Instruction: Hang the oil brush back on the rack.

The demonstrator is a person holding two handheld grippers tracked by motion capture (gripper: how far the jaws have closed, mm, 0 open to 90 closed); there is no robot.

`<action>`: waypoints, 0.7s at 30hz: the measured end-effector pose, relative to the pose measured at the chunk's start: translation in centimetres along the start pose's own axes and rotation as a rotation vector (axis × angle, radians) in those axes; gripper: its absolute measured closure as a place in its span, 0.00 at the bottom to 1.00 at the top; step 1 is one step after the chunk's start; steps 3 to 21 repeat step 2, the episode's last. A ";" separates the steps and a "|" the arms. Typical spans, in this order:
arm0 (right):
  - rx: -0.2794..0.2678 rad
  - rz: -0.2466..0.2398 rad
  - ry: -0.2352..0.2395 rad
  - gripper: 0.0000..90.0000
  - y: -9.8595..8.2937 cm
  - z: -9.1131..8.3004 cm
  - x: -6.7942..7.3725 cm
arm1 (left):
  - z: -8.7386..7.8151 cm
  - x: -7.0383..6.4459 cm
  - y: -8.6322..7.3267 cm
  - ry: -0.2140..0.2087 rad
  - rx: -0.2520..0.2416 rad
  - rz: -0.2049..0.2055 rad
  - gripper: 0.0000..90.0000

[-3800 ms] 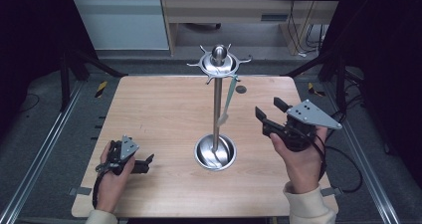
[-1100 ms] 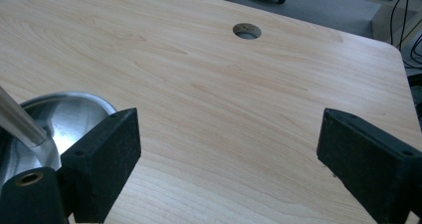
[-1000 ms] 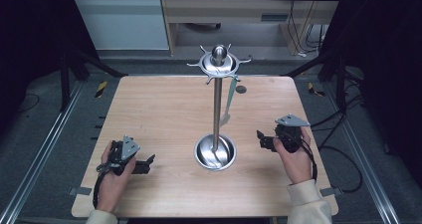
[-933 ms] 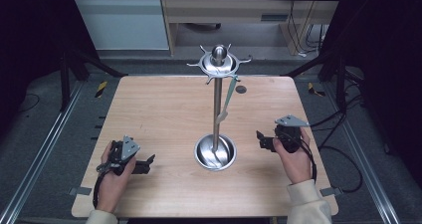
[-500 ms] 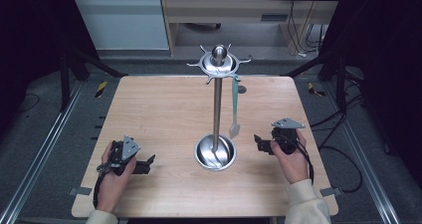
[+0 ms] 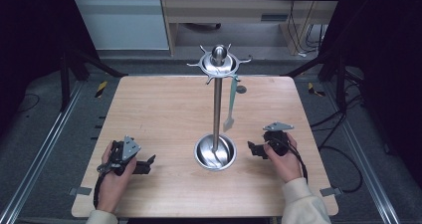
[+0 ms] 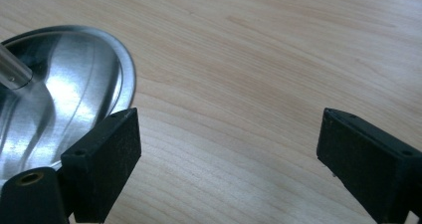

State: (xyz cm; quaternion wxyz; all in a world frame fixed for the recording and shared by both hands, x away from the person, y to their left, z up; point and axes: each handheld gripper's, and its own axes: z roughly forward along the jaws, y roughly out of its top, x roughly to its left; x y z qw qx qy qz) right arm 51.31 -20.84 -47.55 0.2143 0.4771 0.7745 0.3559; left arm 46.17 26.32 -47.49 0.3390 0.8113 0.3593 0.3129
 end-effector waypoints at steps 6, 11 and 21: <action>0.009 -0.003 0.007 0.12 0.0 0.2 0.1 | 0.0 0.0 0.0 0.000 0.000 0.001 0.03; 0.009 -0.003 0.007 0.12 0.0 0.2 0.1 | 0.0 0.0 0.0 0.000 0.000 0.001 0.03; 0.009 -0.003 0.007 0.12 0.0 0.2 0.1 | 0.0 0.0 0.0 0.000 0.000 0.001 0.03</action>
